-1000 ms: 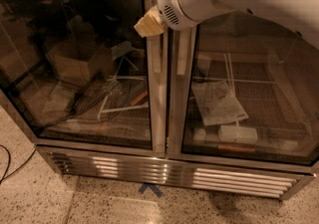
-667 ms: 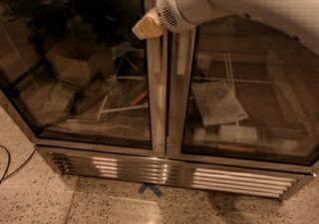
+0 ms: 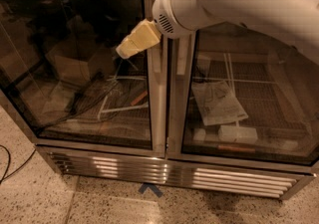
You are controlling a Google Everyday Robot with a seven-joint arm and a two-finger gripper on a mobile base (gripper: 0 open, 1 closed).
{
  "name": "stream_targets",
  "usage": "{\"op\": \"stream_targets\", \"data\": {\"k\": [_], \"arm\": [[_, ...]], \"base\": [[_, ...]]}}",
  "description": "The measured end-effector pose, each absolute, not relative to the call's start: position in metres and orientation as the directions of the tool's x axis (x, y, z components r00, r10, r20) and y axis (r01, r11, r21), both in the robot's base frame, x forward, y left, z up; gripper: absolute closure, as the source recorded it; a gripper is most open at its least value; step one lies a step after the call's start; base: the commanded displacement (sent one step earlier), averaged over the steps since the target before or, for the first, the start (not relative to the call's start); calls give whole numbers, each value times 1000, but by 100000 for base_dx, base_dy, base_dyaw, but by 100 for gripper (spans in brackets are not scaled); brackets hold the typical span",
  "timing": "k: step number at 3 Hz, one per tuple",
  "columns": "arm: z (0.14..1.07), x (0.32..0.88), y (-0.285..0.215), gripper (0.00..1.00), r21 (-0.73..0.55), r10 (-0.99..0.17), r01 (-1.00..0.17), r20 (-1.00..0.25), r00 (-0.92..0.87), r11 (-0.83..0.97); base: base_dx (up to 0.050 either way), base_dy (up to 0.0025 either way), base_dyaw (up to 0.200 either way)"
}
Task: Place blue chip bag into bottom drawer
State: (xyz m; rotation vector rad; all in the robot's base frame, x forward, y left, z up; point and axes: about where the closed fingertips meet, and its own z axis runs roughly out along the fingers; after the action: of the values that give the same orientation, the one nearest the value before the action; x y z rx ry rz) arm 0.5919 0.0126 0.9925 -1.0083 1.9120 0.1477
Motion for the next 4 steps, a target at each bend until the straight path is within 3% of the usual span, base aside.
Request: {"op": "stream_targets", "data": {"k": [1, 3, 4], "arm": [[992, 592, 13, 0, -291, -585, -698, -780, -223, 655], [993, 592, 13, 19, -291, -581, -693, -783, -224, 660], [993, 594, 11, 37, -290, -577, -690, -786, -224, 663]], "base": [[0, 0, 0], [0, 0, 0], [0, 0, 0]]}}
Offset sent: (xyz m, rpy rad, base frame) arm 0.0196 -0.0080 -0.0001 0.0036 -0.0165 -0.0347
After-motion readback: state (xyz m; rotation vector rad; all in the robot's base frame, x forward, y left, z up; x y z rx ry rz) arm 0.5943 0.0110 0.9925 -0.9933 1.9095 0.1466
